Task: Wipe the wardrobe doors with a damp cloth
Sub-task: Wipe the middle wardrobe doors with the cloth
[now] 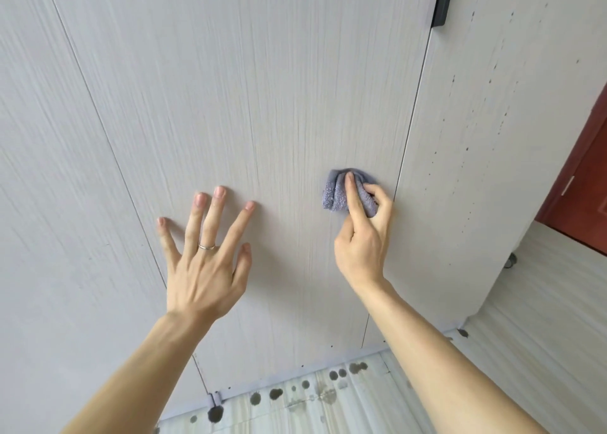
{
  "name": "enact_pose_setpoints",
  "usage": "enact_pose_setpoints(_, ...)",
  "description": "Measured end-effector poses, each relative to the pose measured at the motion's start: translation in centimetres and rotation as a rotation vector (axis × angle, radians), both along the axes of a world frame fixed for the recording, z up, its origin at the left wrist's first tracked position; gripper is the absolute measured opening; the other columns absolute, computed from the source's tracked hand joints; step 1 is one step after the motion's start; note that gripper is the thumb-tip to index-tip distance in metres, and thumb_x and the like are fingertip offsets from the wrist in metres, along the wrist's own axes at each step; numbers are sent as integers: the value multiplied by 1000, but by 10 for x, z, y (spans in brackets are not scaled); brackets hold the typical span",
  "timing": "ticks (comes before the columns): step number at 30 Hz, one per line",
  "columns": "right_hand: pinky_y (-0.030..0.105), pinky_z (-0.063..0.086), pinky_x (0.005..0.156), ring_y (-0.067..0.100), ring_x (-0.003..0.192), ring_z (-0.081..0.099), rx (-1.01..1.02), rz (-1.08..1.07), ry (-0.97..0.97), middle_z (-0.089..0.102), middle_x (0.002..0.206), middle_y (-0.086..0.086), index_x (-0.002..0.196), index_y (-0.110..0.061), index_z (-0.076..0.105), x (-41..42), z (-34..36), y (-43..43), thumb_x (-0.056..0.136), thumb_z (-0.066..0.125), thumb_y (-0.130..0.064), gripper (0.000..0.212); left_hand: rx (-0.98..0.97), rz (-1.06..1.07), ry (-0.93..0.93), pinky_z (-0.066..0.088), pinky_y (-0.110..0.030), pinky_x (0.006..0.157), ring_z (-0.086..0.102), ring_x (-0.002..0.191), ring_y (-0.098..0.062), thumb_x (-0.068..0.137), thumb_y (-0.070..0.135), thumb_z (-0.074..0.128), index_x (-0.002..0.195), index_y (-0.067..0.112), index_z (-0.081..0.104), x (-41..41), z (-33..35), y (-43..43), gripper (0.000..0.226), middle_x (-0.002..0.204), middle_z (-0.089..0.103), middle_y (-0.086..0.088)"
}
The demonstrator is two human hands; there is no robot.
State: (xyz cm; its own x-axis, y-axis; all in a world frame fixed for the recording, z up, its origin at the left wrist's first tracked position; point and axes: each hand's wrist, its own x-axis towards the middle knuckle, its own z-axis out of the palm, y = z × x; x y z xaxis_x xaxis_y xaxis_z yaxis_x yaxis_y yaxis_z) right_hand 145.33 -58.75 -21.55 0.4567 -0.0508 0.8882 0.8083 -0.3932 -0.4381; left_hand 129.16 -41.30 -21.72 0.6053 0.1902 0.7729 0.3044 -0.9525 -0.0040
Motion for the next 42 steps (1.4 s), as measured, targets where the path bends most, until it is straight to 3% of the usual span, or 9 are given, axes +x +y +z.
enact_pose_setpoints(7, 41, 54, 82, 28, 106, 50, -492, 104, 30, 45, 130, 2, 141, -31, 53, -54, -116, 4, 80, 51, 3, 70, -196, 86, -23, 2, -70, 118, -3, 156, -16, 93, 39, 39, 160, 32, 20, -60, -54, 25, 69, 170, -2, 2)
enact_pose_setpoints(11, 41, 49, 91, 33, 107, 52, -380, 139, 52, 44, 128, 4, 138, -26, 60, -68, -95, 26, 84, 54, 8, 64, -266, 177, 39, 3, -72, 117, -7, 156, -16, 92, 41, 39, 161, 31, 15, -101, -80, 52, 74, 170, -6, 3)
enact_pose_setpoints(14, 27, 38, 99, 36, 107, 51, -260, 193, -28, 41, 126, 7, 136, -17, 61, -72, -51, 53, 86, 51, 10, 59, -290, 232, 94, 2, -71, 117, -11, 156, -17, 92, 42, 41, 162, 34, 8, -108, -88, 61, 78, 170, -10, 3)
enact_pose_setpoints(17, 30, 40, 93, 34, 104, 49, -295, 219, -157, 43, 125, 8, 135, -17, 63, -87, -33, 85, 84, 53, 11, 59, -290, 260, 111, 4, -71, 117, -12, 156, -19, 94, 43, 45, 161, 36, 6, -109, -94, 68, 78, 169, -12, 4)
enact_pose_setpoints(21, 35, 52, 67, 29, 102, 50, -611, 226, -364, 53, 122, 4, 130, -23, 67, -102, -85, 101, 80, 54, 2, 58, -224, 272, 108, 5, -70, 117, -8, 156, -22, 94, 41, 64, 162, 34, 5, -109, -101, 76, 90, 170, -9, 1)
enact_pose_setpoints(25, 34, 49, 66, 28, 87, 61, -917, 201, -521, 63, 109, 3, 123, -23, 69, -110, -122, 97, 83, 45, -8, 50, -67, 241, 114, 7, -70, 117, 1, 157, -21, 88, 38, 73, 162, 33, 13, -117, -105, 92, 95, 170, 0, 0)
enact_pose_setpoints(34, 41, 44, 76, 31, 94, 48, -427, 139, -369, 59, 116, 11, 136, -20, 62, -134, -16, 152, 91, 47, -1, 52, 189, 215, 82, 8, -70, 118, 4, 156, -16, 83, 41, 79, 161, 36, 11, -128, -120, 133, 104, 170, 4, 3)
enact_pose_setpoints(39, 39, 41, 72, 31, 88, 60, -745, 148, -622, 52, 120, 3, 132, -25, 65, -128, -66, 144, 88, 45, -7, 52, 221, 214, 56, 15, -70, 117, 16, 155, -19, 82, 36, 80, 161, 34, 18, -128, -119, 133, 100, 169, 14, 2)
enact_pose_setpoints(42, 39, 38, 72, 30, 85, 61, -804, 138, -586, 52, 117, 2, 131, -25, 66, -127, -75, 130, 80, 50, -7, 57, 207, 209, 19, 17, -64, 119, 20, 154, -19, 85, 24, 76, 160, 32, 25, -134, -120, 129, 90, 169, 16, 1)
